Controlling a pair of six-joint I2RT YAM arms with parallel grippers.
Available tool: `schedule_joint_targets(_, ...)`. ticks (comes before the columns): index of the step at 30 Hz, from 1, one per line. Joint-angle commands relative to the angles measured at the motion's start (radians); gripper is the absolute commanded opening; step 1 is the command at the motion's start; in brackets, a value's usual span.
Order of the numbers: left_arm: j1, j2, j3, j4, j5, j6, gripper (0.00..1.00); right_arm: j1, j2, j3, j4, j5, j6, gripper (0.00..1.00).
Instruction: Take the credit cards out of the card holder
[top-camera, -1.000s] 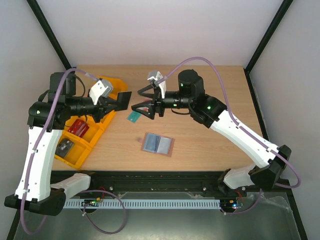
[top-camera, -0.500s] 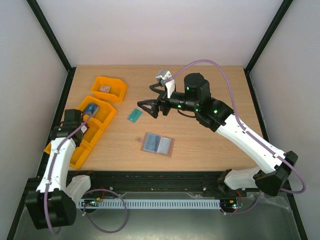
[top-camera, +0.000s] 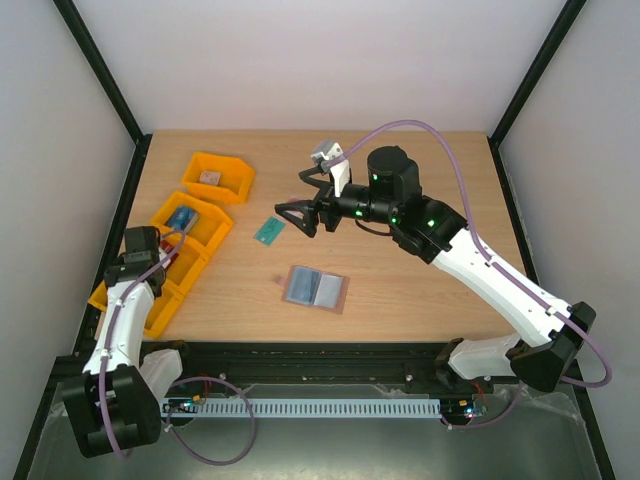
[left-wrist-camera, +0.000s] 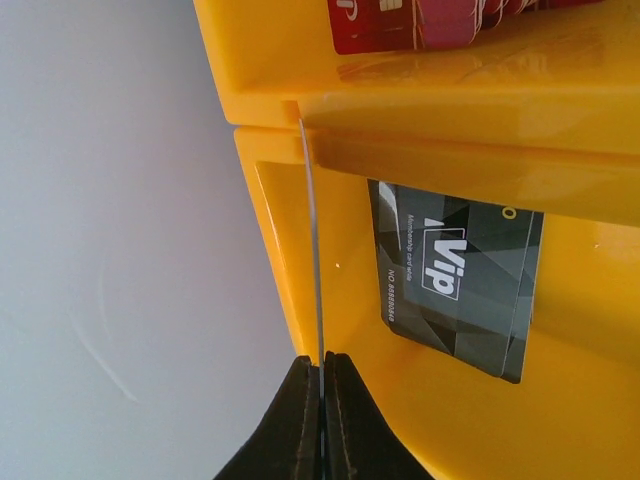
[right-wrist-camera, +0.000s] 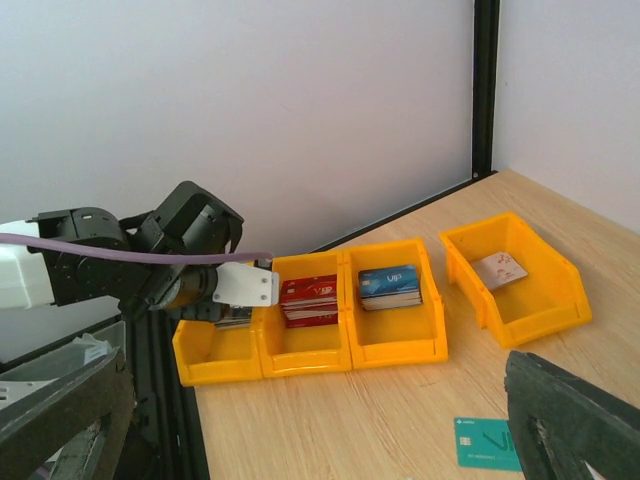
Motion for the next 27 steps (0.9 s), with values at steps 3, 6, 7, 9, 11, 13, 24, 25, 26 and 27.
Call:
schedule_joint_targets(3,0.042,-0.022,-0.057,0.069,0.021,0.068,0.02,-0.002,-0.030,0.008,-0.014,0.002,-0.007,0.99)
schedule_joint_targets(6,0.053,-0.024,-0.012,-0.026,0.024,0.042,0.02,-0.002,-0.037,0.010,-0.025,0.002,-0.012,0.99)
schedule_joint_targets(7,0.054,-0.031,0.013,-0.061,0.041,0.032,0.02,-0.002,-0.041,0.007,-0.026,0.002,-0.015,0.99)
schedule_joint_targets(9,0.056,-0.041,0.051,-0.092,0.065,0.028,0.02,-0.001,-0.052,-0.005,-0.019,0.005,-0.020,0.99)
schedule_joint_targets(11,0.057,-0.045,0.061,-0.099,0.053,0.039,0.02,-0.002,-0.059,-0.014,-0.012,0.006,-0.022,0.99)
schedule_joint_targets(13,0.066,-0.046,0.076,-0.119,0.051,0.053,0.02,-0.002,-0.060,-0.014,-0.016,0.005,-0.024,0.99)
schedule_joint_targets(24,0.107,-0.045,-0.009,-0.060,0.101,0.146,0.02,-0.002,-0.085,-0.025,-0.036,0.013,-0.050,0.98)
schedule_joint_targets(25,0.112,-0.040,-0.016,-0.044,0.095,0.154,0.02,-0.002,-0.085,-0.027,-0.036,0.013,-0.050,0.99)
schedule_joint_targets(26,0.117,-0.034,-0.023,-0.033,0.082,0.162,0.02,-0.002,-0.084,-0.029,-0.036,0.013,-0.049,0.99)
schedule_joint_targets(27,0.127,-0.027,-0.027,-0.020,0.074,0.168,0.02,-0.002,-0.084,-0.030,-0.036,0.012,-0.047,0.99)
